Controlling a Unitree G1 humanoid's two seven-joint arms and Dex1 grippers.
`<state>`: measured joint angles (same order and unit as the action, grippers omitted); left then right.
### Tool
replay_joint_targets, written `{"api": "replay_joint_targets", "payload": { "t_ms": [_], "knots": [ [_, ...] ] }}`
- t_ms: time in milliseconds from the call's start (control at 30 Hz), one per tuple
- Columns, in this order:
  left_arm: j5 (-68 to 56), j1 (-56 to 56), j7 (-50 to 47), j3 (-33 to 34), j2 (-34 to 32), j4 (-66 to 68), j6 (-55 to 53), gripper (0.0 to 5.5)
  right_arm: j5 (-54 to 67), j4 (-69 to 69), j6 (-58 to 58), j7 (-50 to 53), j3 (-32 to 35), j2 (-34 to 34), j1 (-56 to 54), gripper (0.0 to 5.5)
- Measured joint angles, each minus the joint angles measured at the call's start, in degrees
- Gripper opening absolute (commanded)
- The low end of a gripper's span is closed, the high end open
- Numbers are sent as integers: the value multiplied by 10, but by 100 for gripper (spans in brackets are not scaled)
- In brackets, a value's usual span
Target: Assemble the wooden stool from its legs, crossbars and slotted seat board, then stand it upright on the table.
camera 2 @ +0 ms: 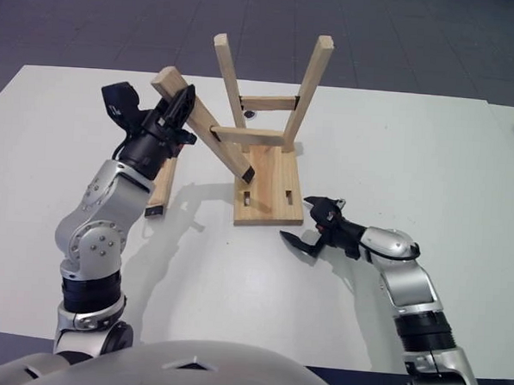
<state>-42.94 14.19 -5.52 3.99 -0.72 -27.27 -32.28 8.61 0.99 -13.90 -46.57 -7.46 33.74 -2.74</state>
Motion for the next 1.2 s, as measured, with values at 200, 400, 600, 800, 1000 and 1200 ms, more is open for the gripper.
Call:
{"api": "replay_joint_targets", "payload": {
  "t_ms": [200,400,600,800,1000,1200],
  "knots": [
    [-40,11,-13,34,-1,-31,-1,103,4,-15,-21,30,-2,-44,-14,540],
    [-22,8,-37,41,3,-30,-1,103,3,-7,-38,47,-4,-64,-14,540],
    [0,7,-51,40,8,-20,-1,103,-10,-9,-57,100,-9,-105,-24,540],
    [26,-9,-57,27,9,-9,-14,103,-17,-4,-69,130,-12,-126,-25,540],
    [68,-18,-56,12,5,-5,-16,103,-24,2,-79,148,-15,-138,-25,540],
    [109,-23,-56,-15,4,-9,-6,103,-27,8,-83,157,-17,-140,-22,540]
  ]
}}
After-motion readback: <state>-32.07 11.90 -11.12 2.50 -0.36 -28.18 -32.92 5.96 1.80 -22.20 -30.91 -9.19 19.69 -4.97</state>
